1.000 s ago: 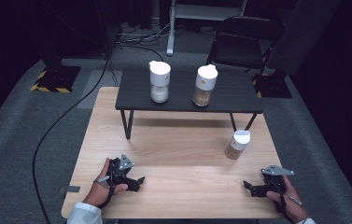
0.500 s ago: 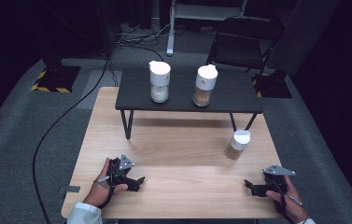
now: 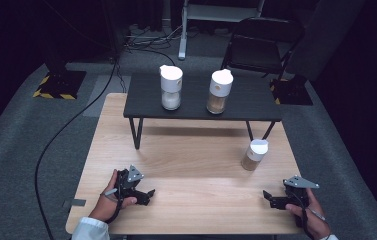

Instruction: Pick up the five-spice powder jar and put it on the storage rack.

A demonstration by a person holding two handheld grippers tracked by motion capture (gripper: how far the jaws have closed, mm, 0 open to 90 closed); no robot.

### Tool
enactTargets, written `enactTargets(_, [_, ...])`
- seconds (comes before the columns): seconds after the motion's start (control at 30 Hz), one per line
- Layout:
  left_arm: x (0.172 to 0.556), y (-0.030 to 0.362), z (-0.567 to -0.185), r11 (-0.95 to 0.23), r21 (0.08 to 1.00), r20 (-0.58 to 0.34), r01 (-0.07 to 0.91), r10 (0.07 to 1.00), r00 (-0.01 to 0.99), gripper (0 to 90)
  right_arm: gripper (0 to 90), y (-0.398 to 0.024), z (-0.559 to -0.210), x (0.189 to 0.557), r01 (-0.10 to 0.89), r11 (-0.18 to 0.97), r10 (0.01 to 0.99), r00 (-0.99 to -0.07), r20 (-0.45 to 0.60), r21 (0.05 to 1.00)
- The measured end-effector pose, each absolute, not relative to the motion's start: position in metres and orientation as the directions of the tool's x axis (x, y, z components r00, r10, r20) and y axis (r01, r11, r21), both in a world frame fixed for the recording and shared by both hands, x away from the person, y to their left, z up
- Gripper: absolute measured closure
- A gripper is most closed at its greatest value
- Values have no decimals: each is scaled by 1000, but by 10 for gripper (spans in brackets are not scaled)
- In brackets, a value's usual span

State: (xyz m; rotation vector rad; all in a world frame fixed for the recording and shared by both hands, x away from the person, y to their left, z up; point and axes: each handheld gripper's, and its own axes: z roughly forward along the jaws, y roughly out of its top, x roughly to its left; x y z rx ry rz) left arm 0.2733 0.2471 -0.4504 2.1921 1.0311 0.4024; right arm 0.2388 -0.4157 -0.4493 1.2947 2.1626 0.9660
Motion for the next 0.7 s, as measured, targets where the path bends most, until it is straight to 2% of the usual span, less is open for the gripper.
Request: enactTargets(0.7, [273, 247, -450, -460, 687, -8, 562, 769, 640, 0, 13, -413, -433, 218, 503, 258, 904, -427, -22, 825])
